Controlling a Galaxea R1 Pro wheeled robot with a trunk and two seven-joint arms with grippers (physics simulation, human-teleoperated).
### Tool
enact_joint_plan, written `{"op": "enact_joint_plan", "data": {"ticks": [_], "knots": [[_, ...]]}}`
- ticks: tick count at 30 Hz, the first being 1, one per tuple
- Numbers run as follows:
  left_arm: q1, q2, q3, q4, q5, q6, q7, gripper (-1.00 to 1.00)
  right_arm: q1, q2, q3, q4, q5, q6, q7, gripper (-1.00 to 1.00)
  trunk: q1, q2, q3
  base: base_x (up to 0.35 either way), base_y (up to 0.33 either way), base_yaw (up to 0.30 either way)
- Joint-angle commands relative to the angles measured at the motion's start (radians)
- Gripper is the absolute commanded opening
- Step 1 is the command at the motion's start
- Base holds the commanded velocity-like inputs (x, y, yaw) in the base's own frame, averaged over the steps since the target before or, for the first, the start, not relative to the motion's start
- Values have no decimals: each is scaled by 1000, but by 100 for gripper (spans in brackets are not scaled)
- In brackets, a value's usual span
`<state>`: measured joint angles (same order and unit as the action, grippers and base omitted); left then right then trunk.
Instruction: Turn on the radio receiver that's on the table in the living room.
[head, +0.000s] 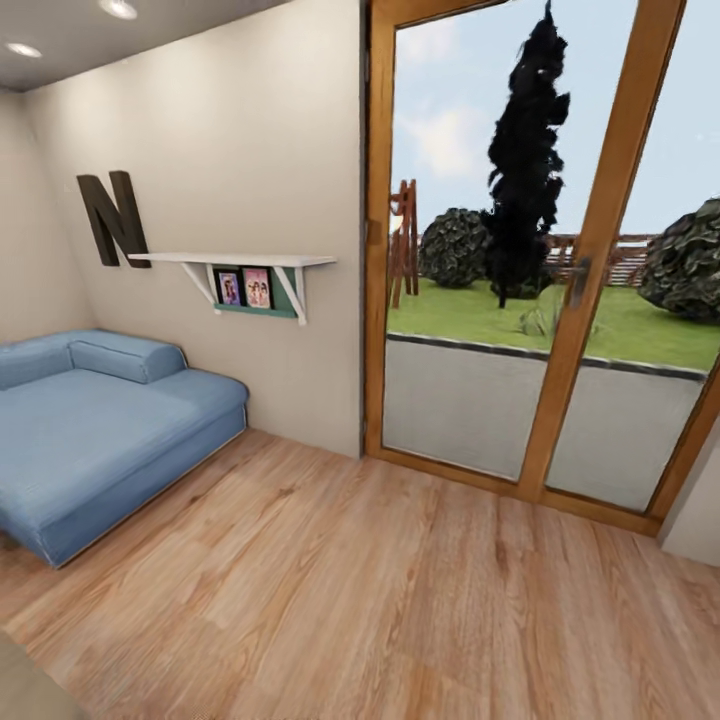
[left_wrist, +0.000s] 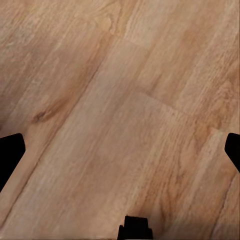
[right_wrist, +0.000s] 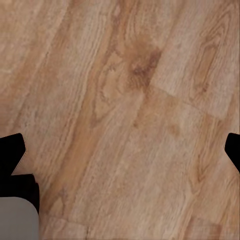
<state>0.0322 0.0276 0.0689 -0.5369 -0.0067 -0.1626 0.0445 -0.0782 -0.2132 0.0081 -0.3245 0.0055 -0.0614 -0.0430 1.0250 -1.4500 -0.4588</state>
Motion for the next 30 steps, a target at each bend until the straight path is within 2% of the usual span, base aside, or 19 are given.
{"op": "enact_joint_plan", "data": {"ticks": [1,30], "knots": [[0,0,0,0,0,0,0,100,0,0,0,0,0,0,0,100,0,0,0,0,0,300],[0,1,0,0,2,0,0,100,0,2,0,0,-1,0,0,100,0,0,0,0,0,300]]}}
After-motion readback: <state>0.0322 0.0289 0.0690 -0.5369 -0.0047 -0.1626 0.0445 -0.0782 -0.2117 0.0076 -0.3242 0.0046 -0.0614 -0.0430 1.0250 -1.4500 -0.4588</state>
